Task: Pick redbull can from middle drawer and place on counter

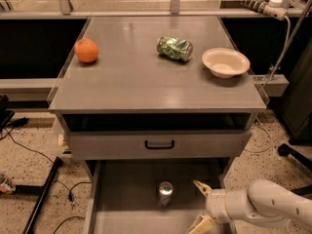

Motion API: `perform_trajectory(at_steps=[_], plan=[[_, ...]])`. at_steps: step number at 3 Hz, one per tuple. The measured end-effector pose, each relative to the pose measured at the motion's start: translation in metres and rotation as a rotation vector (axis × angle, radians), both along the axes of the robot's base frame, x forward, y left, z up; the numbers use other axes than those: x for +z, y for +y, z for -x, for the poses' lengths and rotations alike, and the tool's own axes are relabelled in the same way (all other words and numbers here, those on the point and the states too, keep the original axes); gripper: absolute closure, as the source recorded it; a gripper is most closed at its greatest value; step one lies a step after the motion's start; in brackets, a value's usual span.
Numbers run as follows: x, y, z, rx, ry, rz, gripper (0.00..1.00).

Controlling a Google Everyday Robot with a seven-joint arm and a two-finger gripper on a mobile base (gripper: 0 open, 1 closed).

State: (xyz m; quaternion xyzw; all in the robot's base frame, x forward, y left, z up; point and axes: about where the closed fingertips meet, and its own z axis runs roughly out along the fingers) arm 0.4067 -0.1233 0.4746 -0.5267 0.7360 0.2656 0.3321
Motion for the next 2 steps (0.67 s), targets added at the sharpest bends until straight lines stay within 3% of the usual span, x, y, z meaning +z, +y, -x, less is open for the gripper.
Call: perform_trajectory(at_steps=[2], plan=[[-0.0055,0.0053,-0.0042,-0.001,-0.026,-0.017,0.00]])
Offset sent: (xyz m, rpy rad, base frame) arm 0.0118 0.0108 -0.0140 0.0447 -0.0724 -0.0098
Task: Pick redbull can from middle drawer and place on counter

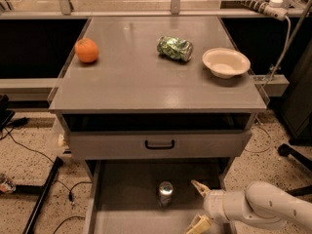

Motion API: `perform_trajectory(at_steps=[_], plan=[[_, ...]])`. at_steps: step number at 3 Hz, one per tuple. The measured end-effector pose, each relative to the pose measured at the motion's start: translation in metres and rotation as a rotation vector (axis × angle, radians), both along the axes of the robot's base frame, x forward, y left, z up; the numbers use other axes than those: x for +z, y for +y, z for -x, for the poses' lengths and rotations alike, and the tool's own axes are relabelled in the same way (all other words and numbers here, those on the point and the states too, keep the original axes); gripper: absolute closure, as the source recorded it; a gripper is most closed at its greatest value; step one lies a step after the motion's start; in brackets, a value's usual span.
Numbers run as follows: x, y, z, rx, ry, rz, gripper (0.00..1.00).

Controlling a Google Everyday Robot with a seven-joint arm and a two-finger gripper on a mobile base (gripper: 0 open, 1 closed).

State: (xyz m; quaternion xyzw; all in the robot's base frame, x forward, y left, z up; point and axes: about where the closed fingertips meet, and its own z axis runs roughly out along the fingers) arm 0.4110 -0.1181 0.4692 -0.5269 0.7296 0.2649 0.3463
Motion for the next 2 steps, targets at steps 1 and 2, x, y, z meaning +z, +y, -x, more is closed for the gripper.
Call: perform_trajectory(at_steps=[1,2], plan=[[-0.014,0.011,-0.019,-0.012,-0.081,0.002,0.00],[-0.031,0.020,-0.043,-0.034,-0.142,-0.012,0.00]])
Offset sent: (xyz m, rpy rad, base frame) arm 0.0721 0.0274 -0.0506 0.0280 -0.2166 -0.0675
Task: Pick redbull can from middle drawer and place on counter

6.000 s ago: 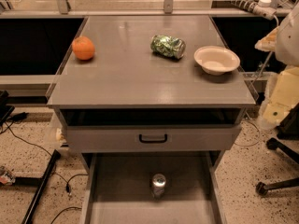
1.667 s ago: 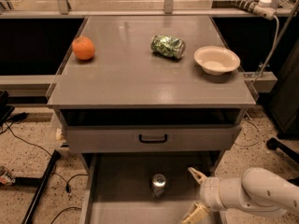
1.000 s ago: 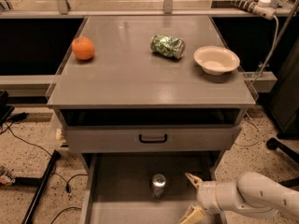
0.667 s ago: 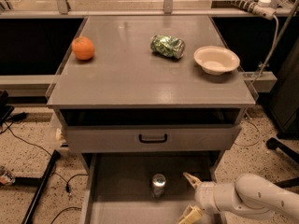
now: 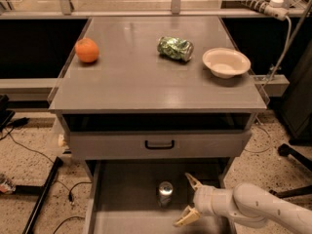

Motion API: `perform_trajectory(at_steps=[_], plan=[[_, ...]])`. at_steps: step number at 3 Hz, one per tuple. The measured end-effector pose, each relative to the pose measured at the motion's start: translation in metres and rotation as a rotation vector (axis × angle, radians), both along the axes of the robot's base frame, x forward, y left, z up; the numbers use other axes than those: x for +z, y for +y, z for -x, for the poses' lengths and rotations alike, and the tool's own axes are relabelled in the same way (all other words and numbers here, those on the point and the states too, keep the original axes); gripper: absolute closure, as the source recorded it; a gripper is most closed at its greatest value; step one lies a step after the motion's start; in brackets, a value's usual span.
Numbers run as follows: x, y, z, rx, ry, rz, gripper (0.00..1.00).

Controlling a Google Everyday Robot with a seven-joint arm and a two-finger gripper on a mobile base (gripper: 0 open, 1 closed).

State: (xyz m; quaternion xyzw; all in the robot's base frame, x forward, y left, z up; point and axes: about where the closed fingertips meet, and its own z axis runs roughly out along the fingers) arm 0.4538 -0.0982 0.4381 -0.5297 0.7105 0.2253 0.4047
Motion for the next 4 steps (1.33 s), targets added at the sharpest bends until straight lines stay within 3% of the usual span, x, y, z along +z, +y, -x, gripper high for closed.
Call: perform_trajectory(at_steps=[2,3,4], plan=[[-0.028,0.008,-0.024,-0.028,-0.039,-0.030,0.00],[-0.035,0.011,-0.037,-0.038,-0.048,-0.084,0.00],[-0.035,0.019,-0.046,-0.019,-0.035,-0.187,0.00]])
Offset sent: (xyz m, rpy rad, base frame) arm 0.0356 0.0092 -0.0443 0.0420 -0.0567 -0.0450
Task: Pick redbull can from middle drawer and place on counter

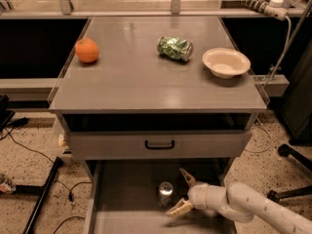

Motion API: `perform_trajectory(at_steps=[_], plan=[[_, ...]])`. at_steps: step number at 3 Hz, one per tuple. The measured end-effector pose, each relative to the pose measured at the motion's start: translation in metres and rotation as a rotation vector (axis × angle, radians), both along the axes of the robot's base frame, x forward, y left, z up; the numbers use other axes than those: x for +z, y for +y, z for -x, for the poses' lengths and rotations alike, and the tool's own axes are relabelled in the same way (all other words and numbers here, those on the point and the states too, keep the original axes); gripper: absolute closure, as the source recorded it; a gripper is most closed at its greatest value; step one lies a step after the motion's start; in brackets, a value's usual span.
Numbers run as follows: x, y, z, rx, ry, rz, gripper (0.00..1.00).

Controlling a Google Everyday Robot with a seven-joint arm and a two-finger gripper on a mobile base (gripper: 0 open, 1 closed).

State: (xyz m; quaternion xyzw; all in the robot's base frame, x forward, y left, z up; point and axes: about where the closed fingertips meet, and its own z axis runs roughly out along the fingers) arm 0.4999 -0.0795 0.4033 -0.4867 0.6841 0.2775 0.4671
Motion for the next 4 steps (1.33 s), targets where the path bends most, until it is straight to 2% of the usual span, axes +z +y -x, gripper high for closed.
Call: perform_trajectory(at_steps=[1,2,3,4], plan=[[0.007,0.008,0.003,0.056,0.018,-0.122,0.00],[0.011,0.017,0.025,0.132,0.061,-0.205,0.00],[0.014,0.030,0.042,0.184,0.082,-0.226,0.00],[0.023,0.049,0.047,0.215,0.058,-0.184,0.00]])
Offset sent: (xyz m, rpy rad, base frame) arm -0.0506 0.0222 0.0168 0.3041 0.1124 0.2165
